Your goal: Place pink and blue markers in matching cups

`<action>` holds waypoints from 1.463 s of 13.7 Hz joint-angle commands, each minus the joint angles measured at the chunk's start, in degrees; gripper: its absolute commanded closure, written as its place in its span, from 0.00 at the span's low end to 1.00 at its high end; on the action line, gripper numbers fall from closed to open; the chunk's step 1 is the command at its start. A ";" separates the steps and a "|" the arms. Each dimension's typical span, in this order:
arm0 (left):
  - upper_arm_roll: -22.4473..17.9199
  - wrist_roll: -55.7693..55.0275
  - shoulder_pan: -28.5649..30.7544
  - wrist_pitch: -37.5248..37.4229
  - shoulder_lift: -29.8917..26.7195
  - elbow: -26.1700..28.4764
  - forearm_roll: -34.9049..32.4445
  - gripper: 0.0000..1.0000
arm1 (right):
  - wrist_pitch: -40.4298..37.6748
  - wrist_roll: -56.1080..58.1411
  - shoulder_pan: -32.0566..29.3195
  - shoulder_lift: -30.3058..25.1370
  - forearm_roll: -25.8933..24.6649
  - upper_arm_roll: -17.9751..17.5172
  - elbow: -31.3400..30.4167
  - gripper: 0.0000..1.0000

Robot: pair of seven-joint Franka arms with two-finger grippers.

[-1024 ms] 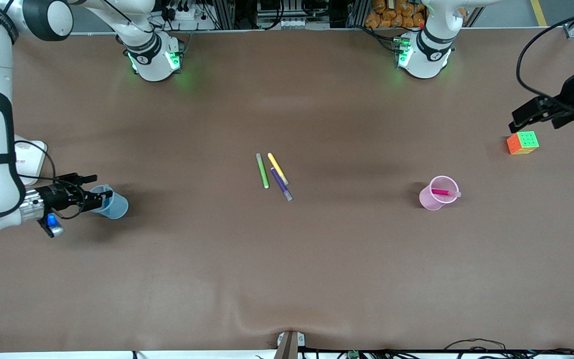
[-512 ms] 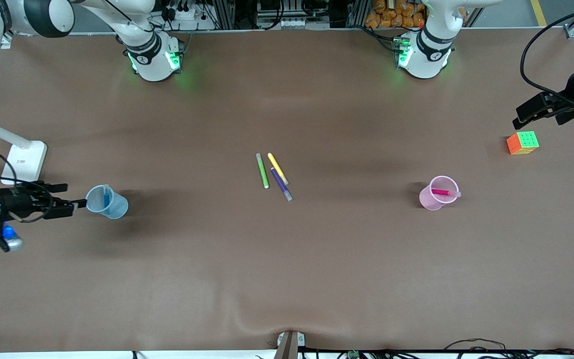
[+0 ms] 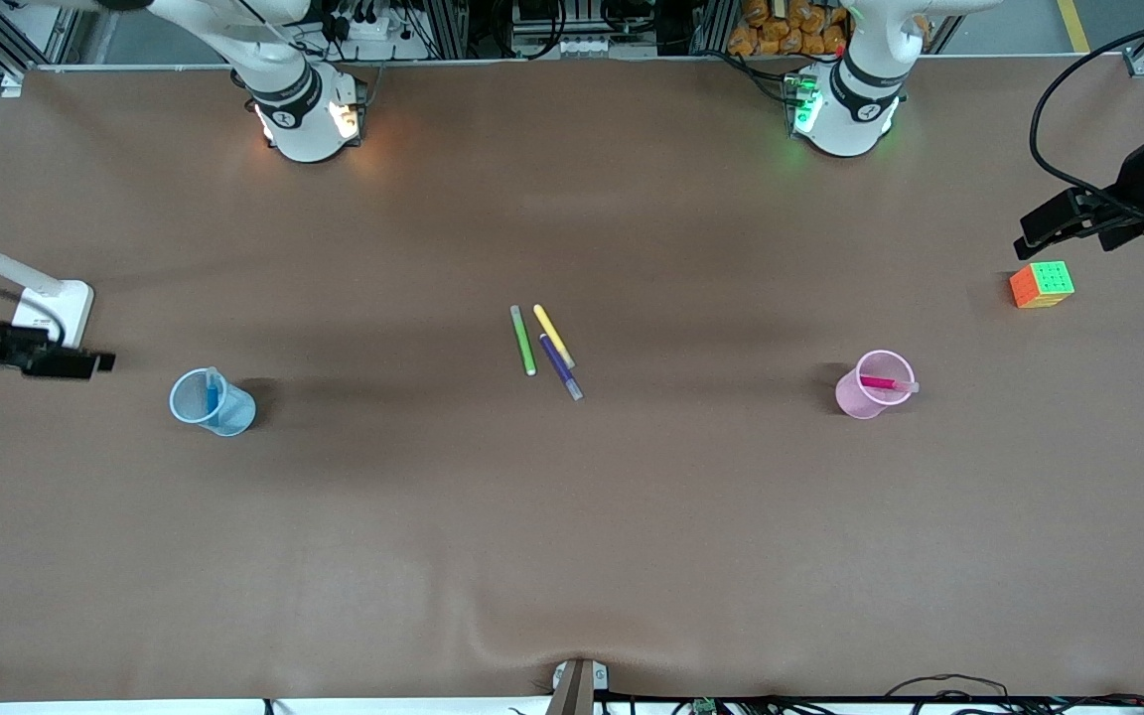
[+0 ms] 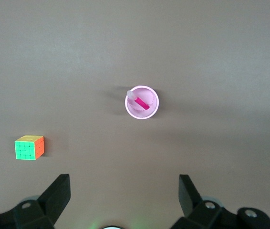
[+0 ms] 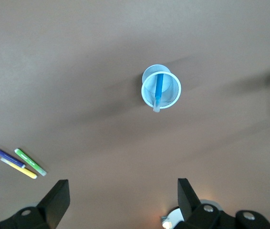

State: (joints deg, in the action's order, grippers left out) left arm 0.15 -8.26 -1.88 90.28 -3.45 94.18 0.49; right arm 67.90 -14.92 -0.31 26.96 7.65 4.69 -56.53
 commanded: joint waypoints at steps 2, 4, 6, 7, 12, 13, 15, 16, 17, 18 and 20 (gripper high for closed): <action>0.28 0.97 -0.75 -1.25 -0.33 -0.58 0.83 0.00 | -2.07 5.41 -1.00 -4.89 0.17 0.23 -1.56 0.00; 1.08 1.23 -0.67 -1.43 -0.16 -0.58 0.05 0.00 | -3.48 5.69 -0.30 -7.95 -2.80 0.33 -1.47 0.00; 1.08 4.30 -0.58 -1.43 -0.15 -0.58 -0.22 0.00 | -5.49 4.64 1.27 -11.03 -3.59 0.15 -2.35 0.00; 0.99 4.57 -0.23 -1.51 -0.24 -0.58 -0.22 0.00 | -4.98 4.38 2.93 -12.79 -5.34 0.24 -3.83 0.00; 0.82 4.57 -0.14 -1.51 -0.51 -0.67 -0.14 0.00 | 15.03 4.37 3.39 -31.04 -5.98 0.06 -32.52 0.00; 0.73 4.57 -0.14 -1.51 -0.51 -0.58 -0.14 0.00 | 16.54 4.37 3.39 -34.48 -5.98 0.06 -37.37 0.00; 0.73 4.57 -0.14 -1.69 -0.51 -0.58 -0.14 0.00 | 17.09 4.55 3.39 -37.85 -5.98 0.06 -41.02 0.00; 0.73 4.57 -0.14 -2.04 -0.51 -0.67 -0.14 0.00 | 17.09 4.99 3.39 -37.68 -6.06 0.15 -40.77 0.00; 0.73 4.57 -0.14 -2.21 -0.51 -0.67 -0.14 0.00 | 17.26 5.34 3.30 -37.24 -6.24 0.15 -40.15 0.00; 0.73 4.48 -0.14 -2.30 -0.51 -0.67 -0.14 0.00 | 17.09 6.12 3.13 -36.46 -6.33 0.15 -38.32 0.00; 0.73 4.48 -0.14 -2.30 -0.51 -0.67 -0.14 0.00 | 16.65 9.63 2.78 -34.17 -7.20 0.15 -35.50 0.00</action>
State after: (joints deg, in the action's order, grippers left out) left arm 0.87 -4.51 -2.23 89.19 -3.51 94.02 0.47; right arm 84.46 -8.09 2.74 -8.86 2.18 4.98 -94.09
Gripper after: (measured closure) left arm 0.000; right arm 0.000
